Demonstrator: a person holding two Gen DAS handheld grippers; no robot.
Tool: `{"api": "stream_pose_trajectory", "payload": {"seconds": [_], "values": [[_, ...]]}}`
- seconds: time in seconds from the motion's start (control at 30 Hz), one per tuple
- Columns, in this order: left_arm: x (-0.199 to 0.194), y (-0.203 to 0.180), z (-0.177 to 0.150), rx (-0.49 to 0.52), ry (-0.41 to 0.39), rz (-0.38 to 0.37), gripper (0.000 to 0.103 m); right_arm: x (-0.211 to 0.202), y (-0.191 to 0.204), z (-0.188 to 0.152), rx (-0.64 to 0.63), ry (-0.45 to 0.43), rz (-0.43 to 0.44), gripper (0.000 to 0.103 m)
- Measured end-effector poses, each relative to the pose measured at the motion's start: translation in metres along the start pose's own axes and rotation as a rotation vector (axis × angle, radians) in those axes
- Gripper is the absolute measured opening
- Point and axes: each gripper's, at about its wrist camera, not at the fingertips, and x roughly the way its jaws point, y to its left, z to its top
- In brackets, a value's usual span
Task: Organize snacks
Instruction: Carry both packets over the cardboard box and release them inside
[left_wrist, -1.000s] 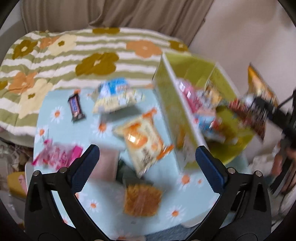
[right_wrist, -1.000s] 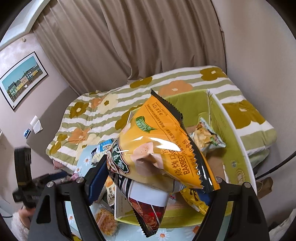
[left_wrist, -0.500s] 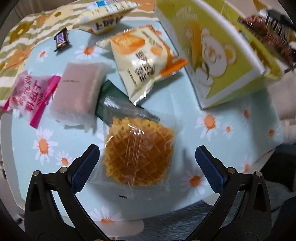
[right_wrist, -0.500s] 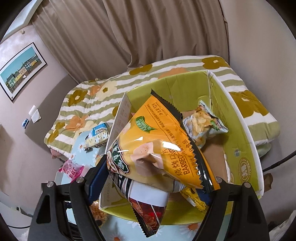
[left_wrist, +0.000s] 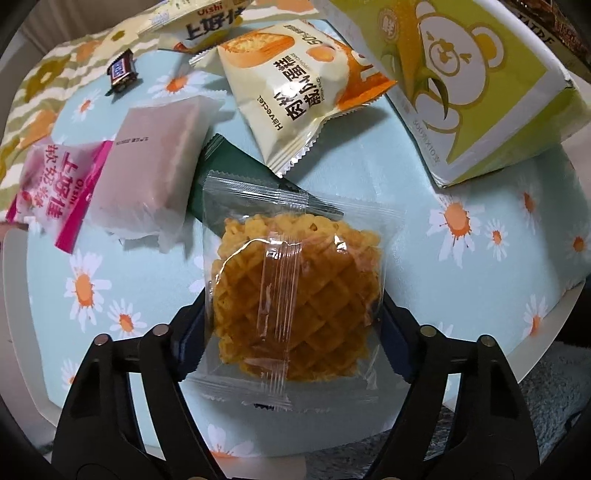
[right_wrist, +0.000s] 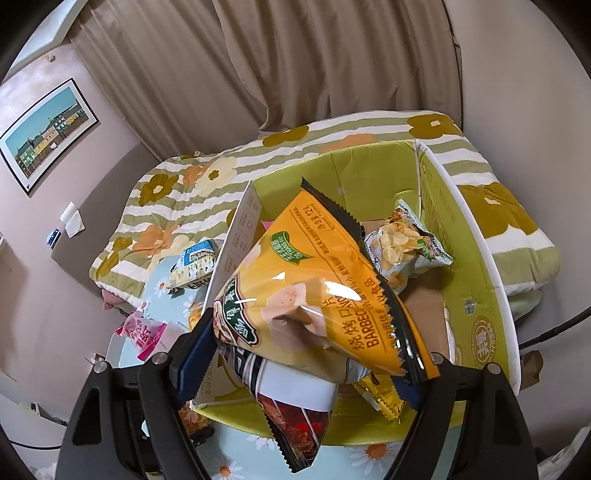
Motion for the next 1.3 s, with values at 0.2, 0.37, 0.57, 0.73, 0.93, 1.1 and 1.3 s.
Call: {"api": "stream_pose_trajectory", "payload": {"seconds": [0.2,0.37,0.57,0.73,0.93,1.1,1.3], "values": [[-0.023,0.003,0.000,-0.030,-0.011,-0.025,0.074,-0.005,0.003,0.005,0.003,-0.009,0.010,0.079],[-0.072,0.005,0.010,-0.062,-0.083,-0.017,0.074,-0.018,0.006,0.012,-0.016,-0.033,0.030,0.079],[-0.137,-0.008,0.044,-0.093,-0.221,-0.017,0.074,-0.034,-0.002,0.027,-0.051,-0.072,0.034,0.079],[-0.171,-0.039,0.097,-0.098,-0.335,-0.049,0.074,-0.043,-0.009,0.034,-0.072,-0.081,0.020,0.079],[-0.185,-0.074,0.149,-0.047,-0.388,-0.091,0.074,-0.047,-0.018,0.039,-0.065,-0.084,0.001,0.079],[-0.176,-0.099,0.180,0.003,-0.377,-0.144,0.074,-0.048,-0.026,0.041,-0.068,-0.082,-0.045,0.079],[-0.155,-0.113,0.211,0.026,-0.341,-0.166,0.074,-0.046,-0.036,0.044,-0.063,-0.077,-0.092,0.079]]}}
